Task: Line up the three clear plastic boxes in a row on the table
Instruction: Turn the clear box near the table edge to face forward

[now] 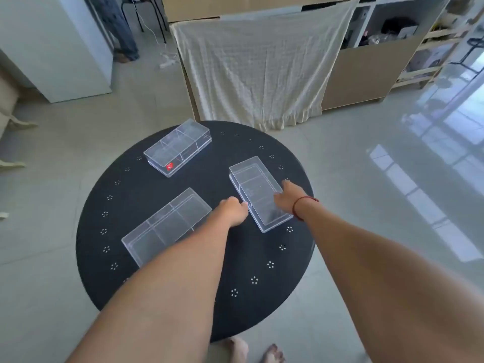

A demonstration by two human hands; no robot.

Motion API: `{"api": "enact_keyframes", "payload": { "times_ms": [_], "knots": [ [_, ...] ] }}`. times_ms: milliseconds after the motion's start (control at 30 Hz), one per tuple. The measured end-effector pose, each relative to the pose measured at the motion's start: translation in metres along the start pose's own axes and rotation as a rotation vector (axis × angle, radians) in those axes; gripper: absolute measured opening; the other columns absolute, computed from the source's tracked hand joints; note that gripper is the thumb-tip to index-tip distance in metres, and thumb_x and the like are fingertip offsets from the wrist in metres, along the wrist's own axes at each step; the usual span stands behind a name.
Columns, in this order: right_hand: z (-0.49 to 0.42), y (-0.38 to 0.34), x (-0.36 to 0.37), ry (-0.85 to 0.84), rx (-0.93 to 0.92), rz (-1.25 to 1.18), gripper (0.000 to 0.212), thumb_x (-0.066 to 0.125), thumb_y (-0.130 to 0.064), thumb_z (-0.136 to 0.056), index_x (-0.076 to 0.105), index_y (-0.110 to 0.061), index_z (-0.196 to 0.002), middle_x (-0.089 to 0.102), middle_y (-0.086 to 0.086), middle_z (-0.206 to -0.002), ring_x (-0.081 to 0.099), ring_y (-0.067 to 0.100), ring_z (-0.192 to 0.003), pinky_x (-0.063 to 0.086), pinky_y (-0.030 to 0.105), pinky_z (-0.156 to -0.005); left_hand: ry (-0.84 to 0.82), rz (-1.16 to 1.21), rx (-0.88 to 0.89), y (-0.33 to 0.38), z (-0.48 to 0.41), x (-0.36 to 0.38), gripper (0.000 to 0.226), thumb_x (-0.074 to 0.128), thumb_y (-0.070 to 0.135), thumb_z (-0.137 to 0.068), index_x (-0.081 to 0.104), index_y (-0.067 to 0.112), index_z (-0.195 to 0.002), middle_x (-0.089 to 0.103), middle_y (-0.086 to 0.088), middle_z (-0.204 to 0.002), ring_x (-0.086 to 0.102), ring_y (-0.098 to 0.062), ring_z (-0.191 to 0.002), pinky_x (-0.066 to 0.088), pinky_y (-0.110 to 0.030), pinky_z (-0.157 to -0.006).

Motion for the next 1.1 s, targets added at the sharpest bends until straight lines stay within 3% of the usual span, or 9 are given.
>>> {"api": "enact_keyframes", "payload": {
  "times_ms": [67, 167, 233, 333, 467, 633, 733, 900, 1100],
  "knots": [
    [-0.004, 0.011, 0.009, 0.000, 0.032, -0.038, 0.029, 0.038, -0.018, -0.094, 0.048, -0.008, -0.120, 0.055, 0.019, -0.129, 0.050, 0.031, -0.099, 0.044, 0.042, -0.097, -0.034, 0.009, -0.042, -0.004, -0.005, 0.012, 0.058, 0.025, 0.041, -0.099, 0.041, 0.004, -0.141, 0.032, -0.019, -0.152, 0.031, -0.034, -0.139, 0.029, -0.044, -0.111],
    [-0.007, 0.024, 0.021, 0.018, 0.034, -0.086, 0.038, 0.035, -0.014, -0.095, 0.047, -0.008, -0.130, 0.054, 0.020, -0.132, 0.054, 0.038, -0.114, 0.044, 0.042, -0.099, -0.069, 0.041, -0.061, -0.006, -0.009, 0.026, 0.061, 0.014, 0.040, -0.099, 0.031, 0.006, -0.147, 0.015, -0.020, -0.158, 0.013, -0.031, -0.146, 0.017, -0.048, -0.115],
    [-0.009, 0.027, 0.023, 0.015, 0.048, -0.142, 0.041, 0.036, -0.013, -0.094, 0.050, -0.011, -0.133, 0.055, 0.019, -0.134, 0.054, 0.037, -0.117, 0.042, 0.039, -0.099, -0.090, 0.052, -0.058, -0.004, -0.010, 0.030, 0.059, 0.010, 0.035, -0.100, 0.033, 0.005, -0.145, 0.020, -0.021, -0.156, 0.018, -0.034, -0.144, 0.017, -0.048, -0.115],
    [-0.010, 0.025, 0.034, -0.086, 0.040, -0.120, 0.034, 0.045, -0.010, -0.091, 0.058, -0.009, -0.122, 0.064, 0.019, -0.121, 0.055, 0.028, -0.090, 0.046, 0.035, -0.084, -0.073, 0.085, -0.075, -0.006, -0.010, 0.026, 0.065, 0.013, 0.046, -0.096, 0.046, 0.008, -0.138, 0.032, -0.019, -0.151, 0.033, -0.034, -0.135, 0.026, -0.048, -0.112],
    [-0.004, 0.020, 0.041, -0.153, 0.014, -0.163, 0.029, 0.056, -0.019, -0.093, 0.060, -0.009, -0.121, 0.065, 0.009, -0.100, 0.066, 0.030, -0.094, 0.053, 0.040, -0.087, -0.047, 0.224, -0.043, -0.008, -0.008, 0.015, 0.064, 0.027, 0.055, -0.091, 0.027, 0.029, -0.150, 0.034, -0.004, -0.154, 0.032, -0.029, -0.140, 0.027, -0.049, -0.113],
    [-0.003, 0.018, 0.045, -0.180, 0.018, -0.087, 0.028, 0.057, -0.018, -0.093, 0.062, -0.004, -0.117, 0.066, 0.011, -0.096, 0.064, 0.029, -0.087, 0.053, 0.036, -0.078, 0.011, 0.209, 0.044, 0.000, -0.010, -0.002, 0.064, 0.038, 0.049, -0.093, 0.020, 0.030, -0.151, 0.030, -0.005, -0.155, 0.032, -0.030, -0.140, 0.029, -0.049, -0.112],
    [-0.002, 0.018, 0.045, -0.227, -0.013, 0.039, 0.036, 0.054, -0.020, -0.094, 0.058, -0.008, -0.128, 0.067, 0.015, -0.115, 0.063, 0.031, -0.098, 0.051, 0.039, -0.091, 0.128, 0.139, 0.170, 0.009, -0.006, -0.018, 0.064, 0.045, 0.044, -0.094, 0.020, 0.029, -0.151, 0.034, -0.010, -0.147, 0.033, -0.030, -0.136, 0.034, -0.048, -0.108],
    [-0.008, 0.029, 0.009, -0.032, 0.080, 0.086, 0.037, 0.048, -0.010, -0.089, 0.058, -0.003, -0.124, 0.059, 0.018, -0.128, 0.059, 0.036, -0.115, 0.048, 0.036, -0.094, 0.307, -0.082, 0.325, 0.026, 0.006, -0.029, 0.079, 0.060, 0.031, -0.090, 0.013, 0.013, -0.151, 0.032, -0.010, -0.138, 0.032, -0.028, -0.126, 0.038, -0.042, -0.102],
    [-0.007, 0.046, -0.027, 0.251, 0.175, -0.367, 0.040, 0.038, -0.014, -0.094, 0.049, -0.003, -0.130, 0.057, 0.022, -0.129, 0.057, 0.038, -0.112, 0.045, 0.038, -0.091, 0.482, -0.173, 0.386, 0.039, 0.022, -0.027, 0.061, 0.066, 0.003, -0.079, 0.044, 0.018, -0.135, 0.039, -0.006, -0.124, 0.041, -0.025, -0.112, 0.038, -0.035, -0.100]
  ]
}}
Point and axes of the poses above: each hand's wrist, its own z-axis away from the middle knuckle, its own x-axis out of the palm, y = z × x, the point moved 7 cm from there along -z, towards the middle knuckle
